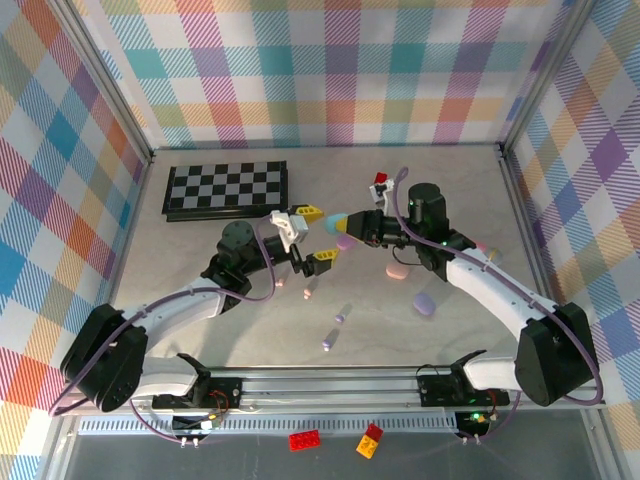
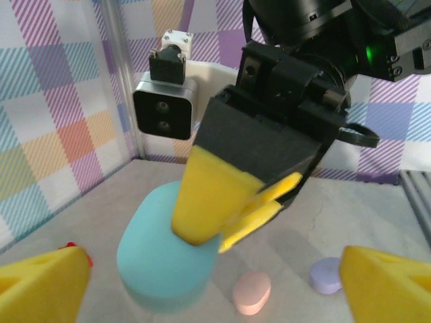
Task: Insert wireless bluetooth earbuds into charging case
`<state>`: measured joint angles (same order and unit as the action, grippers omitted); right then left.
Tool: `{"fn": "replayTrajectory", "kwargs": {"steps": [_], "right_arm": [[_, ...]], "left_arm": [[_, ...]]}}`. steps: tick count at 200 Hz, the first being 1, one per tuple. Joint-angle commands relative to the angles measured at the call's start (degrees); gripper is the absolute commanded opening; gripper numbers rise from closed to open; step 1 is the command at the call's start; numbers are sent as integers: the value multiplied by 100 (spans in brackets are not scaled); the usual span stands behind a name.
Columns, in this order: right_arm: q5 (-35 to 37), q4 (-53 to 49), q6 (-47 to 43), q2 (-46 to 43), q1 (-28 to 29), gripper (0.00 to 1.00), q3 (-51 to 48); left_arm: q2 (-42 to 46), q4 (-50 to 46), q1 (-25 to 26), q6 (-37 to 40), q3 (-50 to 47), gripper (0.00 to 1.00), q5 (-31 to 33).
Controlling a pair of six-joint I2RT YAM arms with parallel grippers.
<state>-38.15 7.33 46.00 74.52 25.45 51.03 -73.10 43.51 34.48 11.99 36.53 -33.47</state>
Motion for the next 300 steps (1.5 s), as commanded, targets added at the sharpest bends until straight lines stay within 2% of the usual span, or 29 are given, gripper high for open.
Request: {"fn": "replayTrajectory", "kwargs": {"steps": [1, 34, 117, 163, 182, 203, 238, 274, 300], "right_arm": [[891, -336, -526, 76, -254, 17, -117], [1653, -603, -525, 704, -682, 16, -54], [2187, -919, -541, 2609, -763, 17, 694], [2322, -973, -576, 3030, -768, 21, 795], [2442, -1119, -673, 3013, -766, 29, 804], [2717, -1377, -808, 2815, -761, 47, 787], [3411, -2056, -1387, 1988, -764, 68, 589], [4202, -3322, -2197, 984, -752, 77, 320], [4573, -5229, -2628, 686, -704, 80, 676]], "left_arm": [[217, -525, 41, 135, -111, 100, 227], [125, -570, 141, 28, -242, 100, 433], [-259, -514, 375, 75, -113, 100, 448], [-474, -521, 424, 62, 20, 100, 346], [-570, -607, 461, 129, 103, 99, 218], [-676, -648, 522, 210, 210, 98, 101], [-749, -771, 564, 280, 319, 98, 59], [-771, -979, 564, 441, 407, 100, 44], [-688, -1170, 568, 587, 416, 100, 67]]}}
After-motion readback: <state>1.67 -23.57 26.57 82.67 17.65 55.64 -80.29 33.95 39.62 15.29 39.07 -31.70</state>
